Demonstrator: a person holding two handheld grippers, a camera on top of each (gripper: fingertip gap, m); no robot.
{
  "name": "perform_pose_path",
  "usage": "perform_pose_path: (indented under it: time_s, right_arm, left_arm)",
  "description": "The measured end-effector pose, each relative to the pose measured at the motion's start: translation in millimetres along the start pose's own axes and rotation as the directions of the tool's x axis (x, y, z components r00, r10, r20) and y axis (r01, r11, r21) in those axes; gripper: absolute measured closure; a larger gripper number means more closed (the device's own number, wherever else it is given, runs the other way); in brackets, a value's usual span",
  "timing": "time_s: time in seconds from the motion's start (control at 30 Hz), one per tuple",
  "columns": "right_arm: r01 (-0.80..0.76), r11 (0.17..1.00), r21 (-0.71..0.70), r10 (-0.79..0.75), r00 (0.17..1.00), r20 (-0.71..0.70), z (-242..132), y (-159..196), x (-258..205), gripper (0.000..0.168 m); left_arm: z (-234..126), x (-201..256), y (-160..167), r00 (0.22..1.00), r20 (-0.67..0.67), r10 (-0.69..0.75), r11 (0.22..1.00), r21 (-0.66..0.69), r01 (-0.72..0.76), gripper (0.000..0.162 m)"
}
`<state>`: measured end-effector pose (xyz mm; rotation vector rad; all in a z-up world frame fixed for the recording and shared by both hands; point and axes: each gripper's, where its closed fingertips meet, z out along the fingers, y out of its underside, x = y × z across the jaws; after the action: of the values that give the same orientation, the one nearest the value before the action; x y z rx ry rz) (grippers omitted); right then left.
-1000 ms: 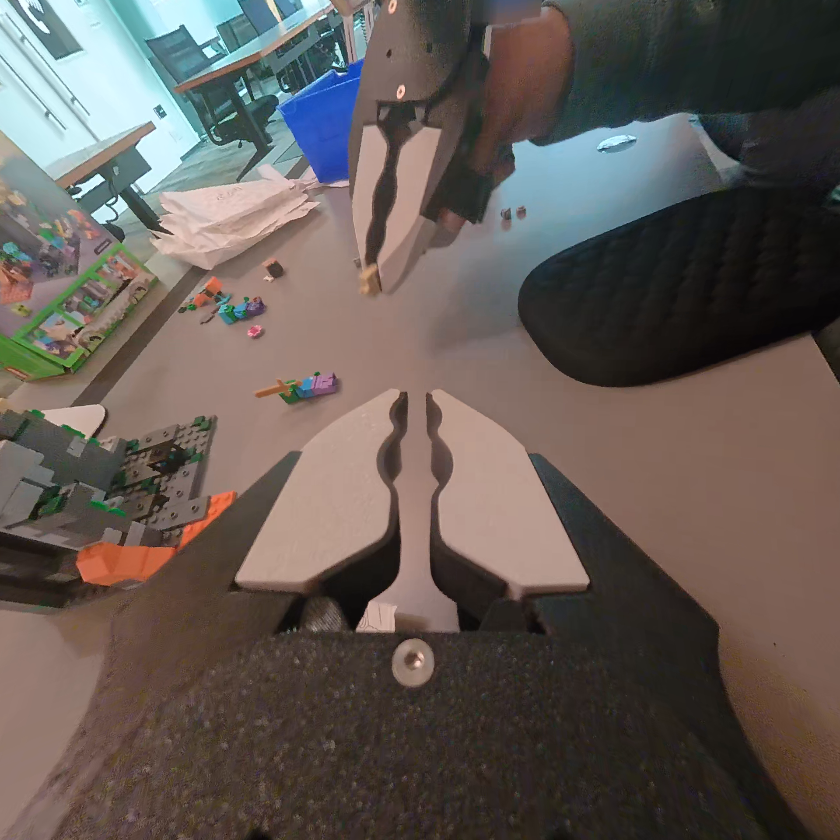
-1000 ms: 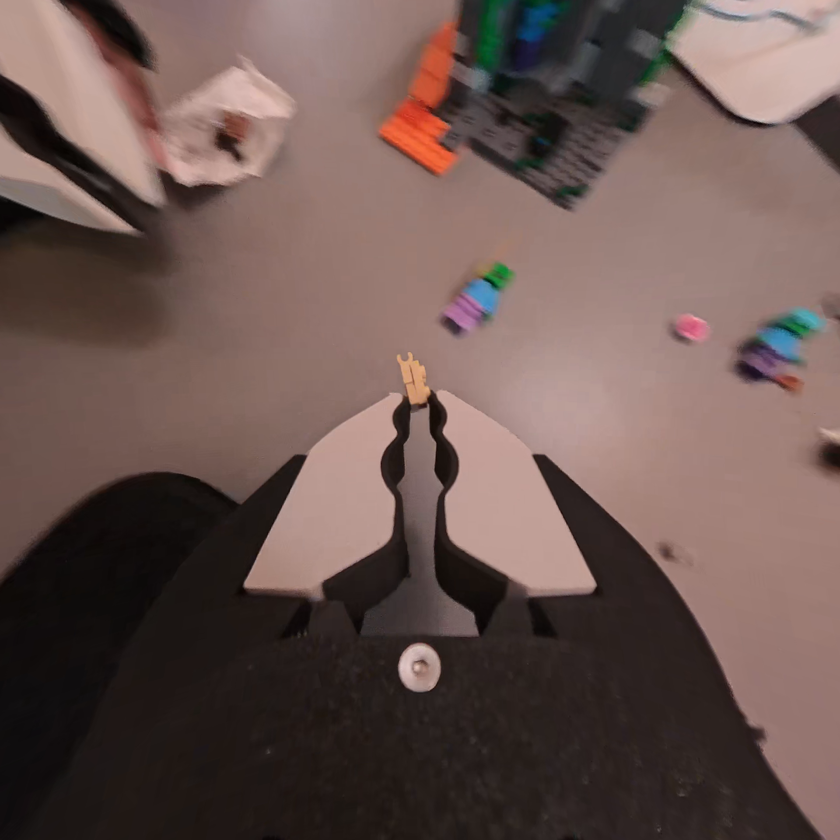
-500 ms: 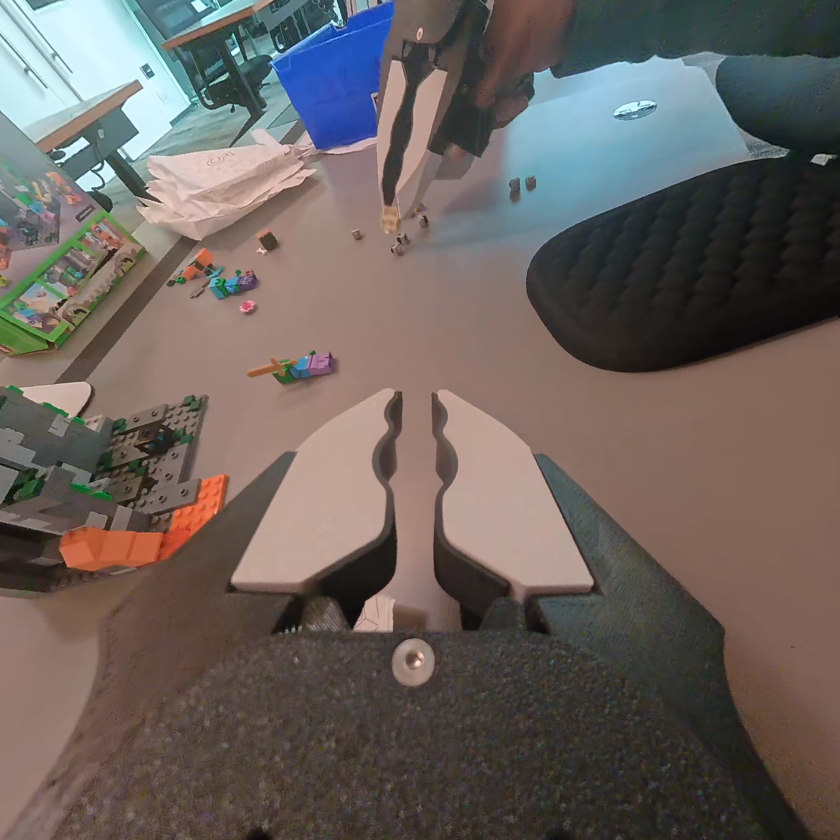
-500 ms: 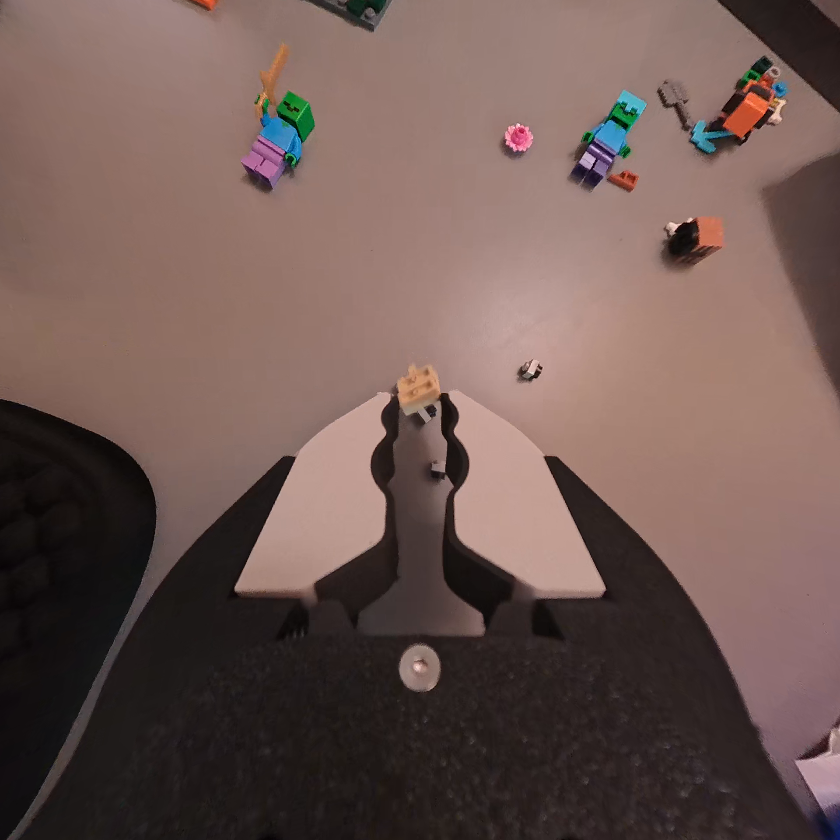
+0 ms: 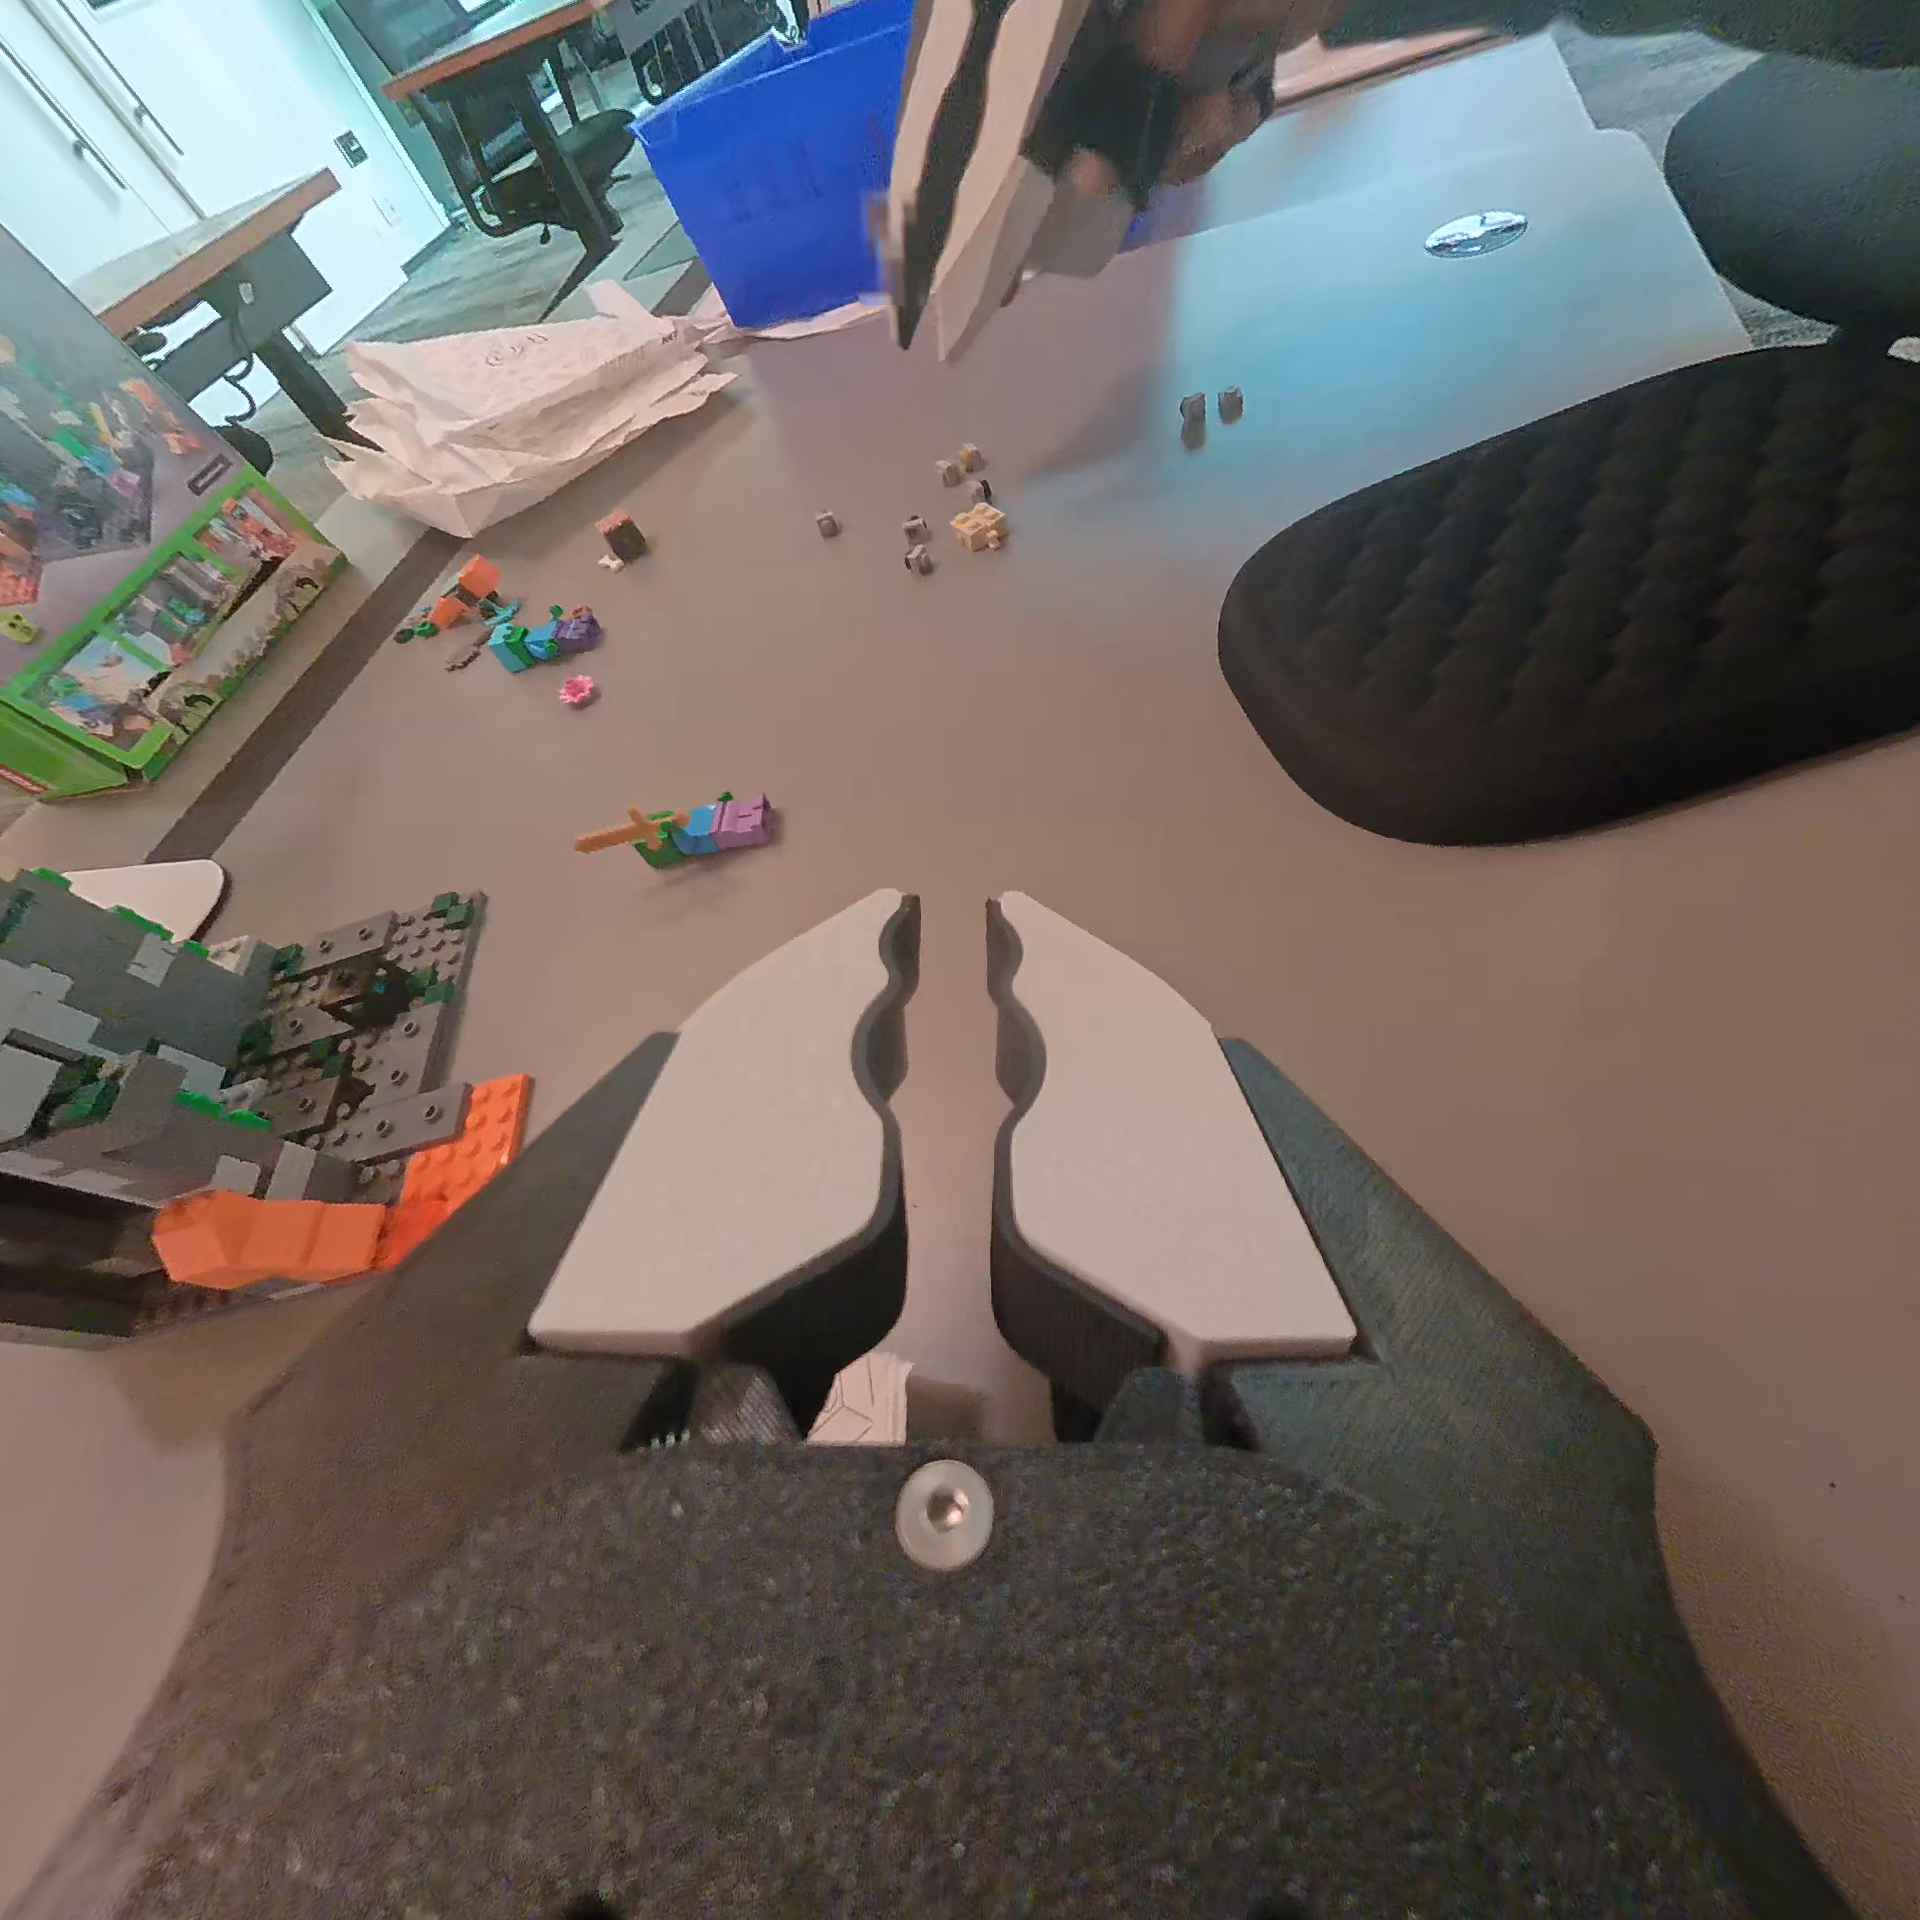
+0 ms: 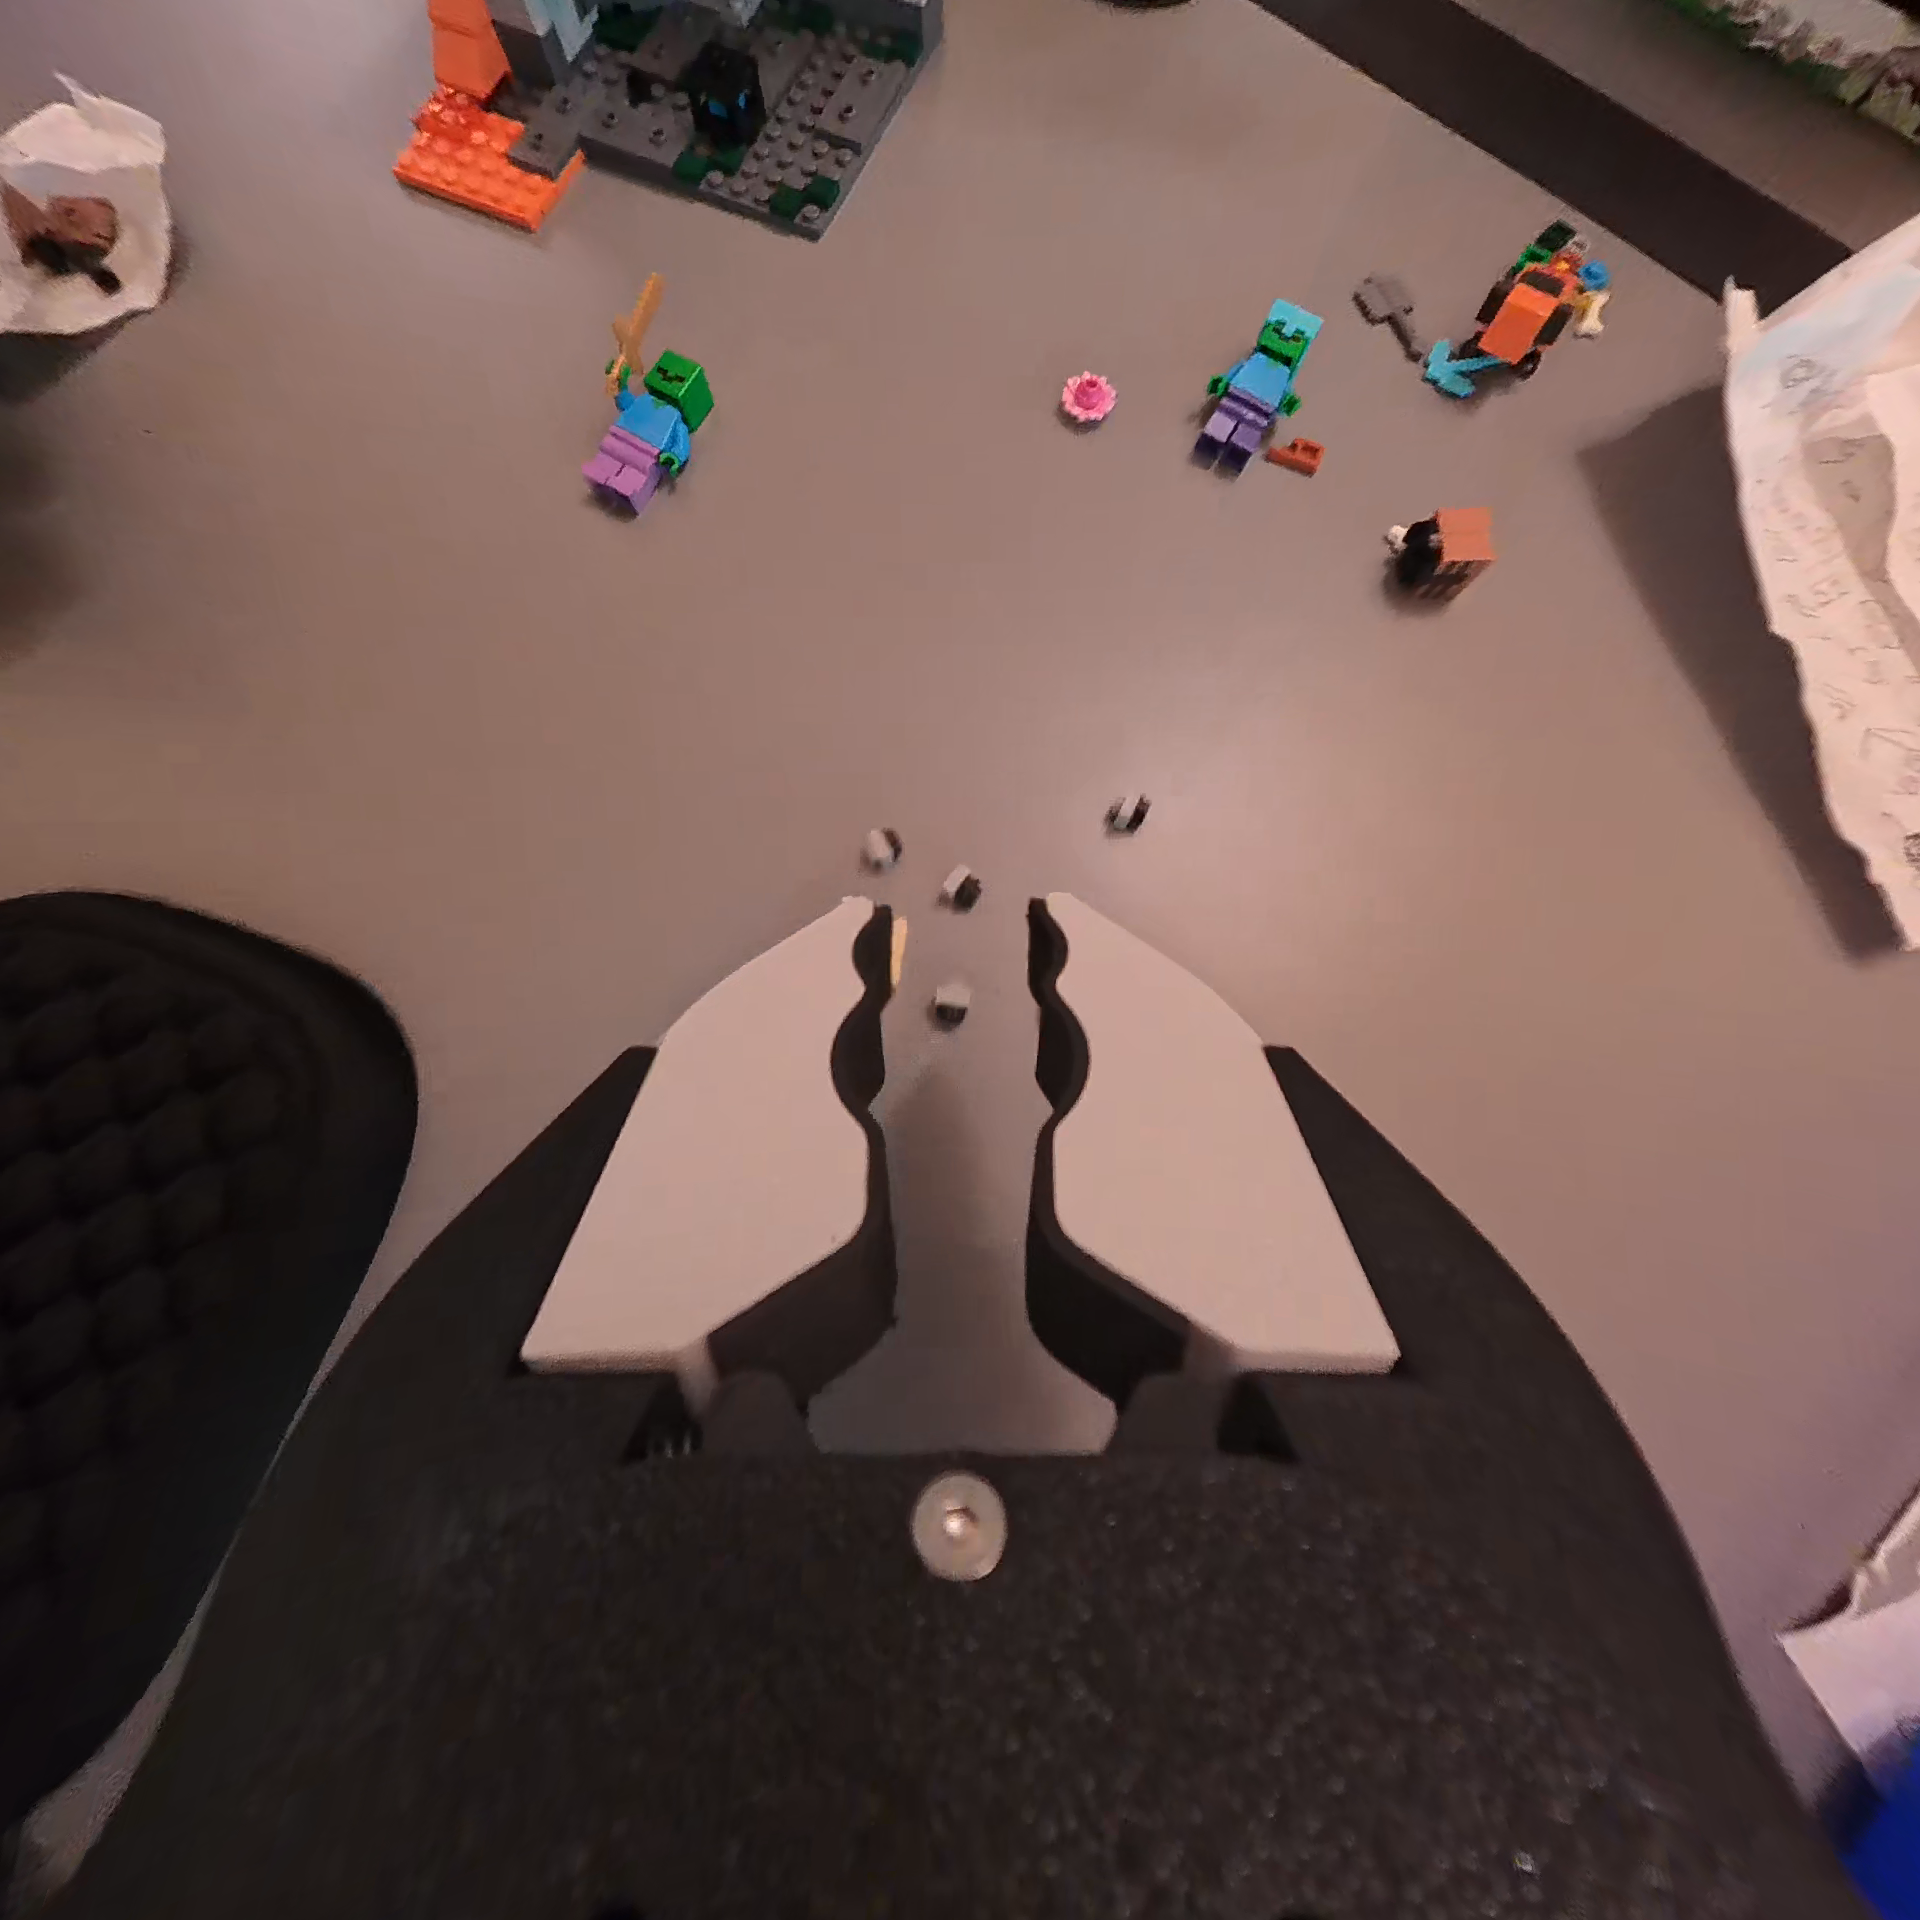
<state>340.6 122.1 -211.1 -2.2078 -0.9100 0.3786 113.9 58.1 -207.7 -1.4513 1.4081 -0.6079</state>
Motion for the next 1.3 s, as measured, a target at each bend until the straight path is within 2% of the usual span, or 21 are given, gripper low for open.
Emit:
perform_pose_path:
  time_s: [0.13,0.3,0.6,0.77,0.9,1.0,1.07,1.17,1.3]
  right_arm:
    - [0.025,0.994,-0.105,-0.015,0.996,0.092,-22,34,-14,0.144]
    - [0.033,0.977,-0.210,-0.004,0.991,0.137,-44,79,-31,0.145]
    - [0.047,0.956,-0.290,-0.012,0.993,0.120,-38,113,-40,0.147]
    - [0.028,0.963,-0.266,0.004,0.993,0.120,-33,109,-39,0.151]
    - [0.010,0.964,-0.266,0.020,0.993,0.112,-32,110,-36,0.160]
    - [0.042,0.964,-0.261,-0.014,0.994,0.107,-33,109,-37,0.161]
    - [0.064,0.970,-0.233,-0.040,0.994,0.106,-33,103,-40,0.168]
    - [0.089,0.981,-0.171,-0.066,0.988,0.141,-35,83,-52,0.168]
    - [0.137,0.974,-0.178,-0.118,0.986,0.116,-34,72,-53,0.168]
  left_arm:
    - [1,2,1,1.000,0.001,0.018,1.000,-0.007,-0.018,0.151]
    - [3,5,2,1.000,-0.008,0.028,1.000,-0.014,-0.028,0.151]
    - [5,9,3,0.998,-0.008,0.059,0.998,-0.030,-0.059,0.153]
    - [6,11,3,0.997,-0.008,0.077,0.996,-0.035,-0.077,0.154]
    - [5,11,3,0.996,-0.004,0.088,0.995,-0.038,-0.088,0.154]
    - [5,11,2,0.996,0.000,0.088,0.995,-0.035,-0.088,0.154]
    - [4,9,1,0.997,0.008,0.083,0.996,-0.028,-0.082,0.154]
    - [3,6,-1,0.998,0.015,0.064,0.998,-0.016,-0.063,0.154]
    - [2,4,-1,0.998,0.024,0.066,0.998,-0.018,-0.065,0.154]
